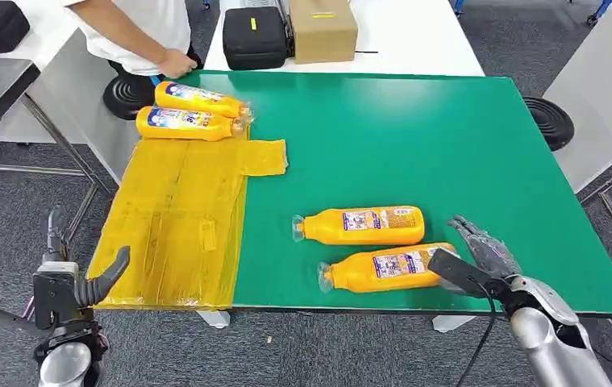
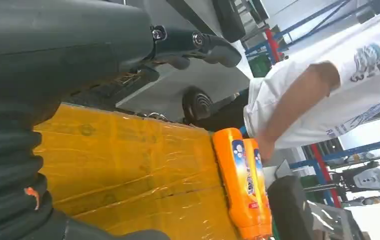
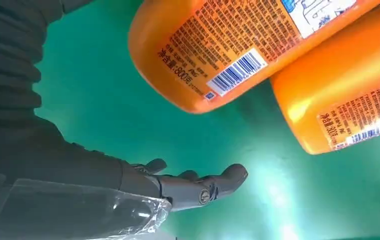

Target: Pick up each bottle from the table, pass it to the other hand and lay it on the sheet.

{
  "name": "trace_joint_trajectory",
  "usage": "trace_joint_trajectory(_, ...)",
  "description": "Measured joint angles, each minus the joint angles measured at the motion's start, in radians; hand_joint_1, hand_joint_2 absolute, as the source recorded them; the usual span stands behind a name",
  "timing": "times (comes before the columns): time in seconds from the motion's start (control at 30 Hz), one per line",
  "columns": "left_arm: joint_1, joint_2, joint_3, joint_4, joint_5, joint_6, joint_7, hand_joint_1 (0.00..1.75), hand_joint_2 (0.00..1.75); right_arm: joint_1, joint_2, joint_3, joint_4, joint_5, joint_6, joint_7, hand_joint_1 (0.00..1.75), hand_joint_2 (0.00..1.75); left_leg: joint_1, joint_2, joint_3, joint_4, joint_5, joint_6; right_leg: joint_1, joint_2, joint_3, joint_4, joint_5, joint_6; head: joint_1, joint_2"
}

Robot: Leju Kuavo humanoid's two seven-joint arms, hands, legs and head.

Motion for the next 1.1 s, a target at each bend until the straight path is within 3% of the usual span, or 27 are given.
trace_joint_trajectory(0.87,-0.024,0.029,-0.018,0.018,-0.007,-0.02,0.023,0.0,1.75,-0.043,0.014,0.087,0.085,-0.019,0.013,-0.01,0.0,1.75,0.0,0.0,0.0,0.0,0.001,0.0,0.0,0.0,0.0,0.0,0.0,0.0,0.0,0.0)
trace_joint_trajectory(1.1,-0.014,0.031,-0.019,0.018,-0.001,-0.019,0.022,0.0,1.75,-0.097,0.017,0.123,0.137,-0.024,0.015,-0.014,0.0,1.75,0.0,0.0,0.0,0.0,0.001,0.001,0.0,0.0,0.0,0.0,0.0,0.0,0.0,0.0)
